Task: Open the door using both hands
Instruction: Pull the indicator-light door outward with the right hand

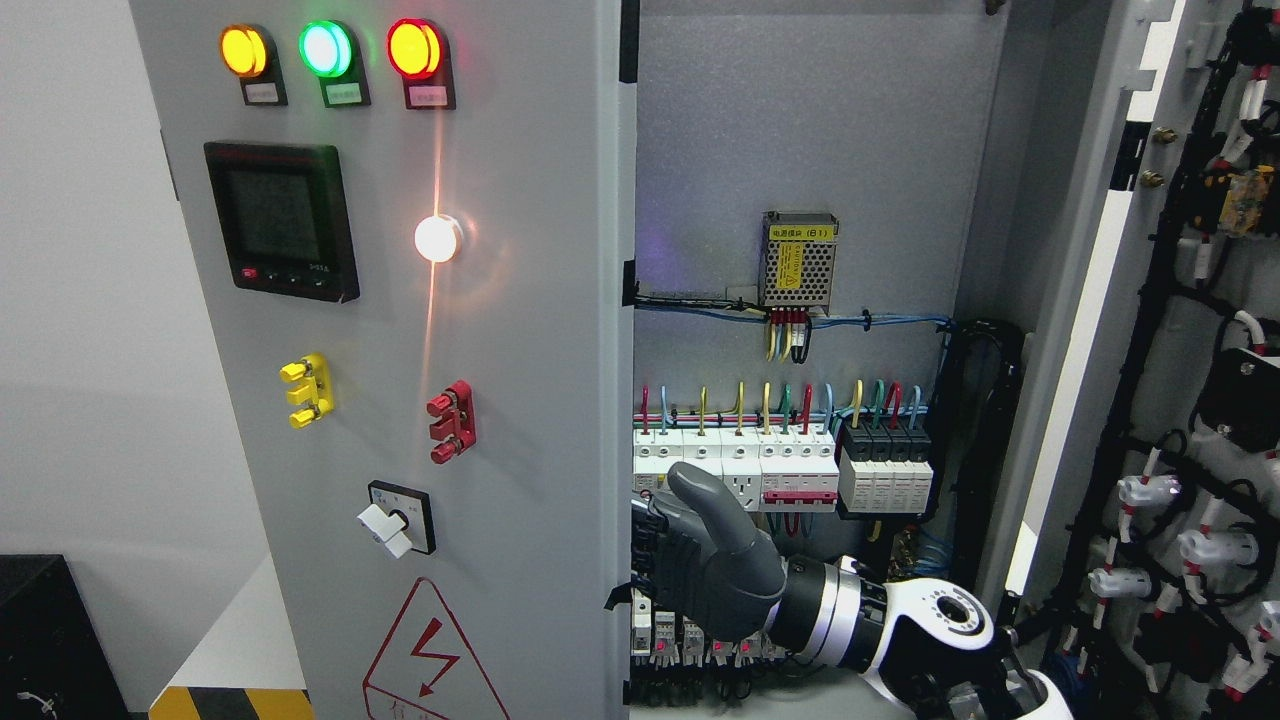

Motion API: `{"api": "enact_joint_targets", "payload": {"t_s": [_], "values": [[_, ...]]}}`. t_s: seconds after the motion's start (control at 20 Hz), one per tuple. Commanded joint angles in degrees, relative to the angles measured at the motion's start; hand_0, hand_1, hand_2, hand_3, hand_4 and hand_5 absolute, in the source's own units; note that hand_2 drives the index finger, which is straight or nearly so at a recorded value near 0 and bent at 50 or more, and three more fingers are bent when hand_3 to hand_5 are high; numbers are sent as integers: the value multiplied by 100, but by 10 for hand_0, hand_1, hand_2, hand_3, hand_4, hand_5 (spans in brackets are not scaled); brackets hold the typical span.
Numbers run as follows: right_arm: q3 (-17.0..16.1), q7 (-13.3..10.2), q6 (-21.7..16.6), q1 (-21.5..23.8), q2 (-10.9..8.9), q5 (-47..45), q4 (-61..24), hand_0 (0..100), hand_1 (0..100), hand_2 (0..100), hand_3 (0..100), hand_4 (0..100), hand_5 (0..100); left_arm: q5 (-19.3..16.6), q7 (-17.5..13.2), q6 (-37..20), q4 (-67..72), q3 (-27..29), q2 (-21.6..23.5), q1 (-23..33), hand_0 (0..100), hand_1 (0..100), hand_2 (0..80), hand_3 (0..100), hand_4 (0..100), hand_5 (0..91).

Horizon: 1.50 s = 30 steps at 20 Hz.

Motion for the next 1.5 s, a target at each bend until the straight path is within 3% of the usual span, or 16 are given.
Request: {"api": "enact_joint_targets", "payload": {"t_s": [0.0,0.1,0.65,0.95,1.35,1.45], "values": [[382,39,369,74,-60,-651,-435,0,0,0,0,0,0,9,3,1,0,185,0,0,0,0,0,0,0,0],[382,39,599,75,-60,-741,-515,0,0,0,0,0,0,9,3,1,0,185,0,0,0,0,0,0,0,0],[909,13,564,303,63,-750,-875,0,0,0,0,0,0,9,3,1,0,185,0,0,0,0,0,0,0,0],[1339,-391,-103,461,72,-688,-971,0,0,0,0,0,0,9,3,1,0,176,0,0,0,0,0,0,0,0],[1937,-453,-113,514,90,-697,-1007,0,0,0,0,0,0,9,3,1,0,185,0,0,0,0,0,0,0,0],[2008,-453,-104,531,186,-679,-981,0,0,0,0,0,0,9,3,1,0,185,0,0,0,0,0,0,0,0]]}}
